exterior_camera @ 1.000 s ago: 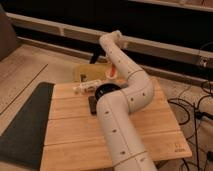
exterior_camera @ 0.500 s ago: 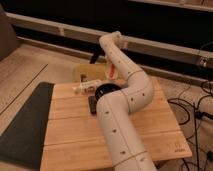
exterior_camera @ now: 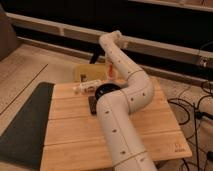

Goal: Place the pepper in the ceramic cup

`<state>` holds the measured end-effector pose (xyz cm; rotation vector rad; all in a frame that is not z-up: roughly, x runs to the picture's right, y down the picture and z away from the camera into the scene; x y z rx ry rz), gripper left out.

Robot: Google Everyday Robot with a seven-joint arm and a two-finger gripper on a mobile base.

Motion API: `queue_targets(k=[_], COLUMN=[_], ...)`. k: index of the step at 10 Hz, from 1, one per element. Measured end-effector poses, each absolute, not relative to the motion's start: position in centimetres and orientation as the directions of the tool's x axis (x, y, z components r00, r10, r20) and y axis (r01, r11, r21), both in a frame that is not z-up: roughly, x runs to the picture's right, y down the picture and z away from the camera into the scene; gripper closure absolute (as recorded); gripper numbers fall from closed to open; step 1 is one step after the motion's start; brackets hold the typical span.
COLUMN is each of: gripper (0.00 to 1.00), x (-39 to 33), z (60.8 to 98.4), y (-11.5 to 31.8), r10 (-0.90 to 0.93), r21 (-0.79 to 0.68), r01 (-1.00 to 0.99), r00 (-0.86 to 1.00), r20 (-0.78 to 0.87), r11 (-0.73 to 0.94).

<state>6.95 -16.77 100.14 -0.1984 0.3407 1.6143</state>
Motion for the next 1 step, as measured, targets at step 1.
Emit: queue_targets(k=[1], gripper=[0.20], x=[6.80], z=[100.04], y=[-16.88], r10=[0.941], r21=[0.092], r01=[-0.995], r00=[-0.077], r20=[-0.330], r11=[-0.049])
